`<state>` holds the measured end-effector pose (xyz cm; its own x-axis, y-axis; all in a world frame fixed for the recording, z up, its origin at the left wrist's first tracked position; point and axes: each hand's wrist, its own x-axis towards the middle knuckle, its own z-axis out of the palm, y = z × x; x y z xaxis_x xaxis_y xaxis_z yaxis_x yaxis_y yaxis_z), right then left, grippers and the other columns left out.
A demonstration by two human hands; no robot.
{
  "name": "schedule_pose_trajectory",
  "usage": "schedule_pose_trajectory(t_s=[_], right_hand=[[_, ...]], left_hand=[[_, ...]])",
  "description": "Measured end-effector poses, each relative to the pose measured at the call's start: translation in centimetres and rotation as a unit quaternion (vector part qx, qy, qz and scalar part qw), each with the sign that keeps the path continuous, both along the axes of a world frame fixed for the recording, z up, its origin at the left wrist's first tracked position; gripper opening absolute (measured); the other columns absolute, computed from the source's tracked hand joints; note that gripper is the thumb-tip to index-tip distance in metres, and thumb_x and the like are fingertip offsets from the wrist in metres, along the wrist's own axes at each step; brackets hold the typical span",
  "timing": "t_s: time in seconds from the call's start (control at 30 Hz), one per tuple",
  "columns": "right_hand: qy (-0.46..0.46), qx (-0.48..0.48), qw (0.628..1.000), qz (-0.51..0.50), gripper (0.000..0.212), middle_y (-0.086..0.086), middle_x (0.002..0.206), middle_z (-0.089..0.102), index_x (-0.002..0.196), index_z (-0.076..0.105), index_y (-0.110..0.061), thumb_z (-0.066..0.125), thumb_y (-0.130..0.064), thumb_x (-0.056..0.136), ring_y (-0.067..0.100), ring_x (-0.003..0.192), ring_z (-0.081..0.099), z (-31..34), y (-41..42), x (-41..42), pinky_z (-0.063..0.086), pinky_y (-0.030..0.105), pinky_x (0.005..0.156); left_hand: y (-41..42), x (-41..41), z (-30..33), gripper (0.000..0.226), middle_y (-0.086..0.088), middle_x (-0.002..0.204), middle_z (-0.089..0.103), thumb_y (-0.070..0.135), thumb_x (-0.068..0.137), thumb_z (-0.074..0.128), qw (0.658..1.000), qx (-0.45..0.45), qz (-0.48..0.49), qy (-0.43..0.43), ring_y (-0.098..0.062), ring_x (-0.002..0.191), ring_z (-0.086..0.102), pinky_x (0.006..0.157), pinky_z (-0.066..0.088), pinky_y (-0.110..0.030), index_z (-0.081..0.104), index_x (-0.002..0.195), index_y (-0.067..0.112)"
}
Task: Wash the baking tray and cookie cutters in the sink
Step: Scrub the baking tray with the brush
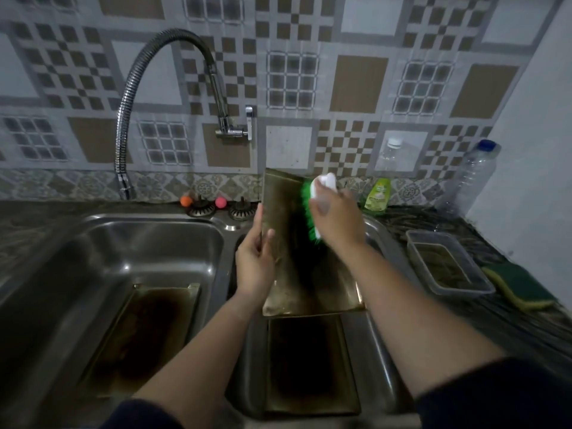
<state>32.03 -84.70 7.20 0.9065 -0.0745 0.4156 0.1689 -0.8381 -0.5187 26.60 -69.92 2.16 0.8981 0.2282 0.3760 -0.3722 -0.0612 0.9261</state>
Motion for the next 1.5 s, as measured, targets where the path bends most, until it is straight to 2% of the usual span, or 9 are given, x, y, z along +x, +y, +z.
schedule_pose_trajectory(t_s=[0.13,0.27,0.4,0.53,0.77,0.93,1.03,1.23,1.5], right_hand=[[0.028,-0.018,0.999,0.027,0.047,0.013,0.14,0.038,0.144,0.036,-0.037,0.043,-0.042,0.098,0.027,0.11,0.055,0.1,-1.3,-0.8,0.053,0.033,0.081],[0.014,0.003,0.998,0.057,0.049,0.002,0.134,0.04,0.144,0.034,-0.043,0.045,-0.045,0.096,0.018,0.105,0.056,-6.1,-1.0,-7.3,0.037,0.009,0.067],[0.019,0.127,0.992,0.003,0.057,0.003,0.135,0.043,0.143,0.035,-0.042,0.045,-0.061,0.09,0.022,0.115,0.053,-4.0,-1.1,-4.8,0.047,0.027,0.081],[0.045,0.262,0.964,-0.002,0.083,0.003,0.146,0.041,0.144,0.038,-0.031,0.046,-0.079,0.077,0.021,0.128,0.045,2.5,-0.9,-2.3,0.041,0.029,0.089],[0.078,0.264,0.961,-0.007,0.077,-0.002,0.141,0.047,0.14,0.045,-0.023,0.065,-0.059,0.074,0.018,0.119,0.051,3.5,-3.8,-3.2,0.042,0.031,0.092],[0.087,0.261,0.961,0.038,0.062,0.0,0.141,0.046,0.136,0.048,-0.029,0.066,-0.047,0.079,0.02,0.119,0.049,4.5,-7.1,-4.8,0.044,0.039,0.096],[0.086,0.298,0.946,0.09,0.063,0.002,0.145,0.044,0.139,0.045,-0.024,0.068,-0.042,0.083,0.022,0.127,0.046,5.9,-8.8,-4.9,0.04,0.038,0.102],[0.14,0.387,0.905,0.111,0.098,0.003,0.132,0.06,0.129,0.056,-0.028,0.078,-0.069,0.042,0.029,0.119,0.058,5.9,-10.6,-4.8,0.043,0.051,0.102],[0.066,0.34,0.933,0.102,0.06,0.0,0.145,0.046,0.135,0.053,-0.024,0.07,-0.045,0.081,0.017,0.133,0.042,4.1,-10.8,-3.6,0.033,0.024,0.101]], left_hand=[[0.0,0.8,1.1,0.05,0.006,0.134,0.056,0.01,0.099,0.046,0.999,-0.025,0.032,-0.011,-0.003,0.119,0.055,0.101,0.041,-0.018,0.035,0.146,0.022],[1.2,1.5,1.0,0.049,-0.008,0.118,0.066,0.015,0.099,0.048,0.996,0.027,0.082,-0.003,-0.02,0.105,0.063,0.095,0.048,-0.032,0.037,0.144,0.03],[-2.0,-0.8,0.7,0.057,0.015,0.122,0.061,0.017,0.098,0.05,0.99,0.128,0.057,-0.023,0.008,0.1,0.061,0.087,0.048,-0.011,0.03,0.143,0.044],[-5.5,-2.2,0.6,0.063,0.005,0.077,0.059,0.02,0.099,0.044,0.934,0.339,0.096,-0.053,-0.012,0.059,0.055,0.056,0.053,-0.035,0.01,0.145,0.046],[-7.7,-4.3,-0.4,0.066,0.005,0.113,0.06,0.032,0.101,0.038,0.834,0.528,0.157,-0.01,-0.023,0.059,0.061,0.049,0.052,-0.036,-0.007,0.147,0.043],[-6.8,-4.8,-0.6,0.053,0.008,0.139,0.05,0.047,0.1,0.024,0.892,0.449,0.055,-0.021,-0.018,0.105,0.062,0.076,0.051,-0.031,0.0,0.147,0.047],[-5.3,-2.6,-1.2,0.052,0.004,0.159,0.017,0.05,0.1,0.022,0.938,0.333,-0.006,0.092,-0.017,0.145,0.017,0.116,0.024,-0.039,0.01,0.149,0.042],[-3.1,-2.0,0.0,0.059,0.003,0.151,0.035,0.052,0.098,0.034,0.965,0.164,-0.066,0.194,-0.011,0.137,0.031,0.107,0.022,-0.021,0.015,0.151,0.036],[0.5,-3.3,0.1,0.072,0.011,0.132,0.057,0.039,0.084,0.066,0.989,0.063,-0.089,0.097,-0.004,0.115,0.058,0.098,0.046,-0.024,0.032,0.147,0.033]])
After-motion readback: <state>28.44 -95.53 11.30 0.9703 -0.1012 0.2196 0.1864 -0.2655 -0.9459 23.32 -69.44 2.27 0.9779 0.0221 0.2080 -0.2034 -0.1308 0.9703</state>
